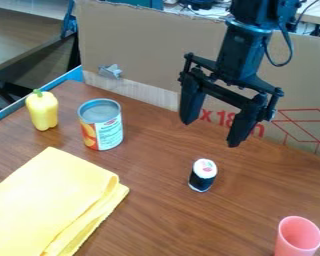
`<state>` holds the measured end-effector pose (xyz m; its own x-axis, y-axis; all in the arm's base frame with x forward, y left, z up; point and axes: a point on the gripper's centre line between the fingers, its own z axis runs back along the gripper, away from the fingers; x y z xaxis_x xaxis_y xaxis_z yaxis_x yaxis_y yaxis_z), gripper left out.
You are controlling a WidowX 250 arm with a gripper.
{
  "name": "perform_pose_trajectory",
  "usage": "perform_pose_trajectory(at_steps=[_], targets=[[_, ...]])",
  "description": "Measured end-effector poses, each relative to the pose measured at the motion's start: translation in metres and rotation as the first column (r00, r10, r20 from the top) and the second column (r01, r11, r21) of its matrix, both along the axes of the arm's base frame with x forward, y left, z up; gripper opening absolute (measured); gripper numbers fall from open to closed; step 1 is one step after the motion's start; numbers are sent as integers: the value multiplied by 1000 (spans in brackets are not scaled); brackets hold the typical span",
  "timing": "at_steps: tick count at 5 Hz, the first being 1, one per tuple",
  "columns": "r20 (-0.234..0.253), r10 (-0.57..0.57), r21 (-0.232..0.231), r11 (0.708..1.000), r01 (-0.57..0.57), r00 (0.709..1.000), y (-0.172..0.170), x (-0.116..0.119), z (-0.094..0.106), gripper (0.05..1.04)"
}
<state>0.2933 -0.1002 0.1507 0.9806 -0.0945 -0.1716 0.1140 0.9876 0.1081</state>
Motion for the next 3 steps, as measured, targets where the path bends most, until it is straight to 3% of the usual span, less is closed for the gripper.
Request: perform_pose_trajectory(at_steps=[1, 3], targets=[[-28, -1, 12, 1000, 1, 1000, 0, 0, -11, 1003], [162, -55, 36, 998, 50, 985, 11, 17, -30, 1003]])
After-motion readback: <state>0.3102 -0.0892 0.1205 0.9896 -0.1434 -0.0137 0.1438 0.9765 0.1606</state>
